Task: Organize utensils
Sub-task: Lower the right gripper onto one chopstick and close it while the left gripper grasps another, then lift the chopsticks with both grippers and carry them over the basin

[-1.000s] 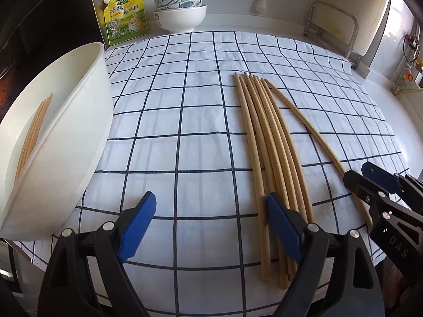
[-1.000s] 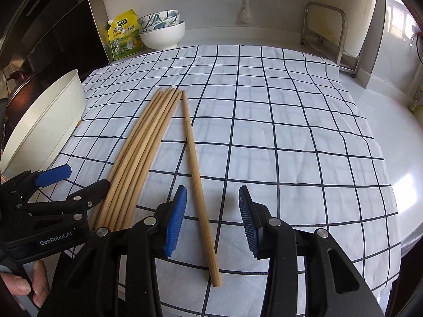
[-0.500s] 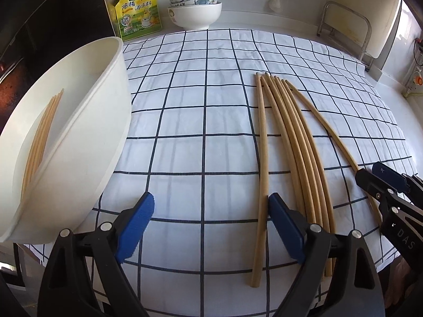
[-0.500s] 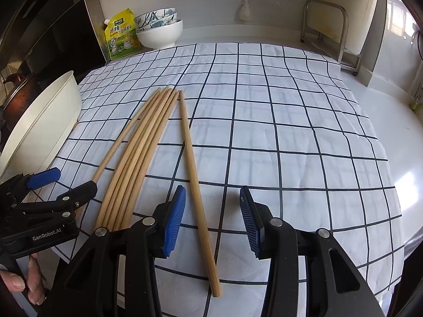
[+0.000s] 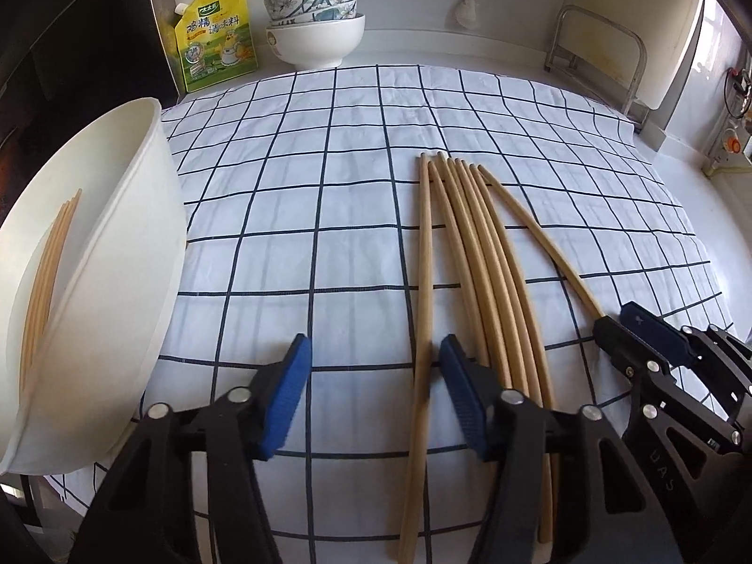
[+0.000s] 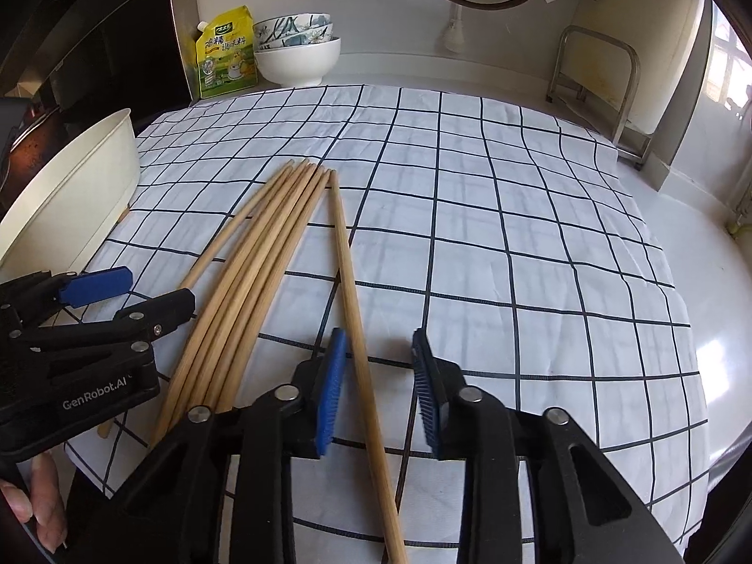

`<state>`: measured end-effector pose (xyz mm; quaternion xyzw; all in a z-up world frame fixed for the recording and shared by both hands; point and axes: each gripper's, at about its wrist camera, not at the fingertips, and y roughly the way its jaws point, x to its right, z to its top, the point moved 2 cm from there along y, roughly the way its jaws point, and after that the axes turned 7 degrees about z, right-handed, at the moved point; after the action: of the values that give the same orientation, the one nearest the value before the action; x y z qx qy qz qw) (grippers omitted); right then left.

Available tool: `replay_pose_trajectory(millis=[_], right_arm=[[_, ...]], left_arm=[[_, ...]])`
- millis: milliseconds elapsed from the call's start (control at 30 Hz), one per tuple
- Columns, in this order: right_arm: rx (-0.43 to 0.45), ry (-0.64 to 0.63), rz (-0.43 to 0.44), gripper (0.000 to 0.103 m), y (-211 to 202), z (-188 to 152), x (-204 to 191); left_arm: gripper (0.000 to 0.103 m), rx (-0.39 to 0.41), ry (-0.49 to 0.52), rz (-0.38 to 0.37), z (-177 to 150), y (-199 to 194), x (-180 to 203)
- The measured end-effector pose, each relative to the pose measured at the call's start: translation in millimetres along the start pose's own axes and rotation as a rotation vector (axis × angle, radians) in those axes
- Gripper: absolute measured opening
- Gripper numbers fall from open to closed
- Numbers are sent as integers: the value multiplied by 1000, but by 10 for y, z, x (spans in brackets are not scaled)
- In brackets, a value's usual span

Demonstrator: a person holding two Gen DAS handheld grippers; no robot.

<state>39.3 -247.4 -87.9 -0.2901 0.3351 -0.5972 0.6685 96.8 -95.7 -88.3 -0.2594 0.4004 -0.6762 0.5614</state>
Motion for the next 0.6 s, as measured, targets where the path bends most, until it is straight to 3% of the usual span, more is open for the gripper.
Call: replay_pose_trajectory(millis=[33,100,133,333,600], right_arm=[[-4,-8,0,9,4,7,-14],[-8,-13,6,7,11,17,-21],[-8,-7,15,6,9,16,-15],[4,75,76,6,-52,4,74],[20,93,90,6,-154,16,46]], left_arm=[[32,2,4,-6,0,-13,15],[11,-2,7,-24,-7,-28,32],[8,-6,6,-36,-10,-30,32],[7,-27,-15,-89,-34,-64,0],[7,-18,-11,-125,-61,-187,-9]])
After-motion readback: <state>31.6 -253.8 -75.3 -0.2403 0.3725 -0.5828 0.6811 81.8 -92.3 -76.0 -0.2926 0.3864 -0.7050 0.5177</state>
